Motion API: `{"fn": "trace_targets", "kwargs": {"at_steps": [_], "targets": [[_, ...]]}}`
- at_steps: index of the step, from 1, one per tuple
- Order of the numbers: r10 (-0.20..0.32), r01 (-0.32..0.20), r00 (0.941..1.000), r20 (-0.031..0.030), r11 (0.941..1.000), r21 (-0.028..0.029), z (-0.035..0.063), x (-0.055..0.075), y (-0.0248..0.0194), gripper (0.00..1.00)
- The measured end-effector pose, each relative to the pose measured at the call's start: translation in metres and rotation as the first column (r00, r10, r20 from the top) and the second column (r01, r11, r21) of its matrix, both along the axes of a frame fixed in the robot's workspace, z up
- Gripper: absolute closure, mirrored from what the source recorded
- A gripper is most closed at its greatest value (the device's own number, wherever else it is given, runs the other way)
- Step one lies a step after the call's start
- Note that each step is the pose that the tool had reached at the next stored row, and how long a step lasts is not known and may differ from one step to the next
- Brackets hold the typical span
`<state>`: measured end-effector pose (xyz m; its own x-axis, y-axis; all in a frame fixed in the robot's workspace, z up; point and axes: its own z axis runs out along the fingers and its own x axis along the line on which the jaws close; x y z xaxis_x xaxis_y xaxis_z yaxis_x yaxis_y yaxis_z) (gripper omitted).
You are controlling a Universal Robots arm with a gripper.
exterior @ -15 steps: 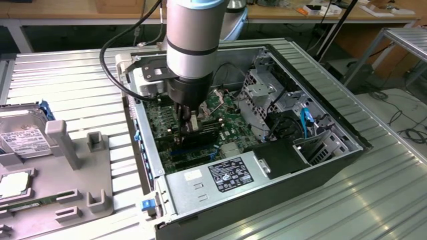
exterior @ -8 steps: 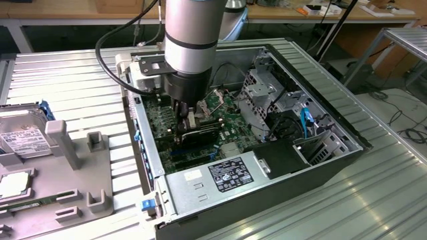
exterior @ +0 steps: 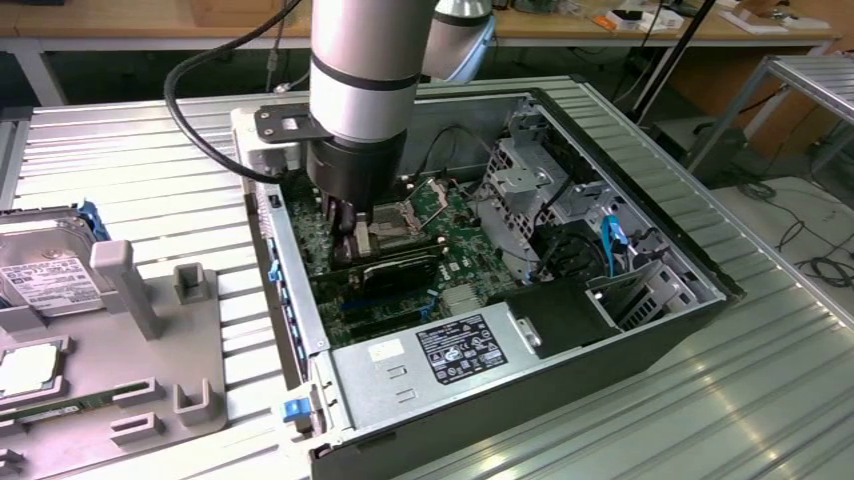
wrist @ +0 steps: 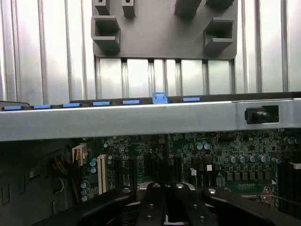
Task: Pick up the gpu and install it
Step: 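Press down on the gpu until it lock into place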
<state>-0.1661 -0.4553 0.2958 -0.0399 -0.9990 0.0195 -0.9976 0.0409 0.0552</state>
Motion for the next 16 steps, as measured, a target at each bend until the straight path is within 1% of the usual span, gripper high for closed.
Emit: {"fn": "trace_targets", "kwargs": {"at_steps": [1,4,6,7,9,12,14,16], "targets": [[-0.001,0.001,1.0,-0.0055,1.0,0.0005,0.0006,-0.001,0.0,0.89],[-0.008,0.008,0.9997,-0.0249,1.0,0.0028,0.0032,-0.006,0.0,0.89],[-0.013,0.013,0.9993,-0.0352,0.9999,0.0042,0.0051,-0.008,0.0,0.89],[-0.016,0.017,0.999,-0.0424,0.9998,0.0054,0.0075,-0.009,0.0,0.89],[-0.021,0.022,0.9985,-0.0504,0.9997,0.0072,0.0147,-0.011,0.0,0.89],[-0.027,0.027,0.9984,-0.0506,0.9996,0.0084,0.0154,-0.017,0.0,0.89],[-0.032,0.032,0.9981,-0.0524,0.9994,0.0084,0.0154,-0.018,0.0,0.89],[-0.034,0.035,0.998,-0.0528,0.9994,0.0084,0.0153,-0.018,0.0,0.89]]}}
